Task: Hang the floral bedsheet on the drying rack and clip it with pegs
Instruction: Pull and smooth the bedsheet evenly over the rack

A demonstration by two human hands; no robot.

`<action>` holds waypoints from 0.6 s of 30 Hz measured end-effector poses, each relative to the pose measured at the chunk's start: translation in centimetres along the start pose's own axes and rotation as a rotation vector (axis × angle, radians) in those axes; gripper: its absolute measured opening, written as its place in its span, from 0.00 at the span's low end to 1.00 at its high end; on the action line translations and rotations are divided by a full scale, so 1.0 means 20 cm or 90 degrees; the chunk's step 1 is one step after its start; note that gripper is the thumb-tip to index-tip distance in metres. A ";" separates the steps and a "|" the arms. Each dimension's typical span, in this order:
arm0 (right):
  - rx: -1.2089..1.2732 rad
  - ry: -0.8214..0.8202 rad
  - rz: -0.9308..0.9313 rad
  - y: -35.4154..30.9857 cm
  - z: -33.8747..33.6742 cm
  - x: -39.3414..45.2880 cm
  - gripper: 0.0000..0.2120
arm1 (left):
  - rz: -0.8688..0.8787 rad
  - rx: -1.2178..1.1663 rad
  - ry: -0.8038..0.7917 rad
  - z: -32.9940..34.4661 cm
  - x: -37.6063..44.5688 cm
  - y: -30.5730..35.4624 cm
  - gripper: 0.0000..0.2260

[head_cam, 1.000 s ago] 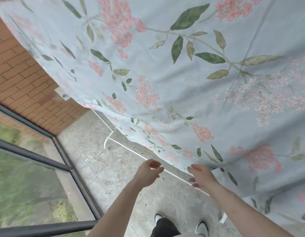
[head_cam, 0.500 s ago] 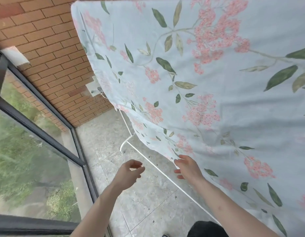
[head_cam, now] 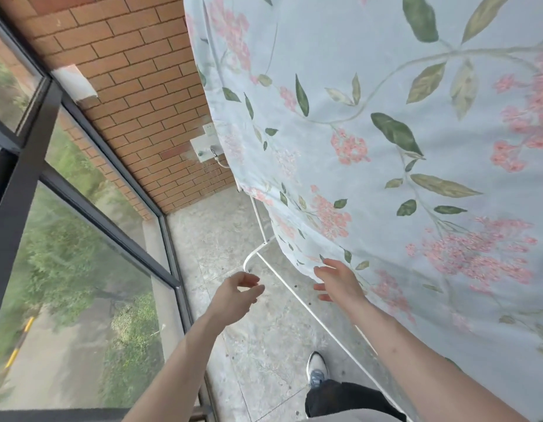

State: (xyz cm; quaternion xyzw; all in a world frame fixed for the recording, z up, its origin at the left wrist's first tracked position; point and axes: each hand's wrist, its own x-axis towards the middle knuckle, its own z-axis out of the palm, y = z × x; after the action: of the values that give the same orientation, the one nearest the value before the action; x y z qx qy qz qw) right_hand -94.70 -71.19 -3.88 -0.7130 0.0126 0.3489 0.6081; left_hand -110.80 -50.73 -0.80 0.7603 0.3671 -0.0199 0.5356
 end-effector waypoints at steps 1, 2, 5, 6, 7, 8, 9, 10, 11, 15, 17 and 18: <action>-0.002 -0.003 0.002 -0.02 0.03 0.06 0.23 | -0.006 0.004 0.002 -0.03 0.05 0.01 0.09; -0.002 -0.006 0.003 -0.05 0.05 0.12 0.23 | -0.011 0.008 0.002 -0.06 0.11 0.03 0.09; 0.008 -0.008 0.003 -0.15 0.12 0.29 0.22 | -0.010 0.024 0.003 -0.14 0.29 0.10 0.08; 0.010 -0.011 0.006 -0.18 0.14 0.35 0.22 | -0.012 0.030 0.006 -0.17 0.35 0.12 0.08; 0.008 -0.015 0.009 -0.21 0.16 0.40 0.23 | -0.014 0.034 0.007 -0.20 0.41 0.14 0.08; 0.003 -0.021 0.011 -0.23 0.19 0.45 0.23 | -0.016 0.036 0.007 -0.22 0.47 0.16 0.08; -0.003 -0.024 0.013 -0.25 0.20 0.49 0.23 | -0.017 0.038 0.007 -0.23 0.50 0.18 0.08; -0.008 -0.024 0.012 -0.28 0.21 0.54 0.23 | -0.015 0.038 0.009 -0.24 0.56 0.19 0.08; -0.013 -0.021 0.011 -0.29 0.22 0.59 0.23 | -0.016 0.037 0.010 -0.24 0.61 0.20 0.08; -0.026 -0.019 0.055 -0.29 0.26 0.70 0.24 | -0.054 0.017 -0.028 -0.26 0.75 0.18 0.10; -0.024 -0.008 0.067 -0.29 0.29 0.75 0.24 | -0.063 0.004 -0.045 -0.28 0.85 0.19 0.10; -0.026 0.000 0.072 -0.30 0.31 0.79 0.24 | -0.067 -0.002 -0.053 -0.30 0.91 0.21 0.11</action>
State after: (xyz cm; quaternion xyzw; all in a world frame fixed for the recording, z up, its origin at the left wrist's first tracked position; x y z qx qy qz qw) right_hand -83.09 -57.89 -6.96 -0.7232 0.0457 0.3828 0.5731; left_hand -97.31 -36.70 -2.61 0.7373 0.3845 -0.0788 0.5499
